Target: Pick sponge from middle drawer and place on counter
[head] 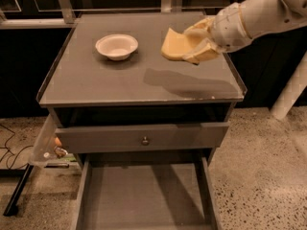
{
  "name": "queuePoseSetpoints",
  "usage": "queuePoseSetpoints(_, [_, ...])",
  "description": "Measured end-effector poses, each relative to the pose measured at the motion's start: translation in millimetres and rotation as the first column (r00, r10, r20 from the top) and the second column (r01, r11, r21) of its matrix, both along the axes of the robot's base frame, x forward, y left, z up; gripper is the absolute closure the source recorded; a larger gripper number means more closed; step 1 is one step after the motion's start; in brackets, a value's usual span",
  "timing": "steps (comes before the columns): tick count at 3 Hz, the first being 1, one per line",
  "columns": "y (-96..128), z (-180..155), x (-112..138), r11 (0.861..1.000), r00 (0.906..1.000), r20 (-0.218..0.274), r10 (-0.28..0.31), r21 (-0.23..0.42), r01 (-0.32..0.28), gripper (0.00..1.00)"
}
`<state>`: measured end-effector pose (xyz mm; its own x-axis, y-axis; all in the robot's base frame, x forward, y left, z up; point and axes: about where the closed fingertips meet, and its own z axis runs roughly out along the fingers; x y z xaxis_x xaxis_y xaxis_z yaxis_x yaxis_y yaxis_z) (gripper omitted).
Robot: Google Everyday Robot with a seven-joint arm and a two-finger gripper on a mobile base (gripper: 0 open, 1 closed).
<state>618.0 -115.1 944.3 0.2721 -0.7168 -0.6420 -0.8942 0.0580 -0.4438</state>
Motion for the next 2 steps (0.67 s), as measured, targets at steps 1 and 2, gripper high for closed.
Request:
queuePoseSetpoints(1, [2,-6,29,0.996,0.9977,-0.041,-0.053,0.067,0.056,1.0])
queuePoseSetpoints(2, [-5,-33,54,0.977,0.9827,-0.093,-0.16,0.128,0.171,1.0])
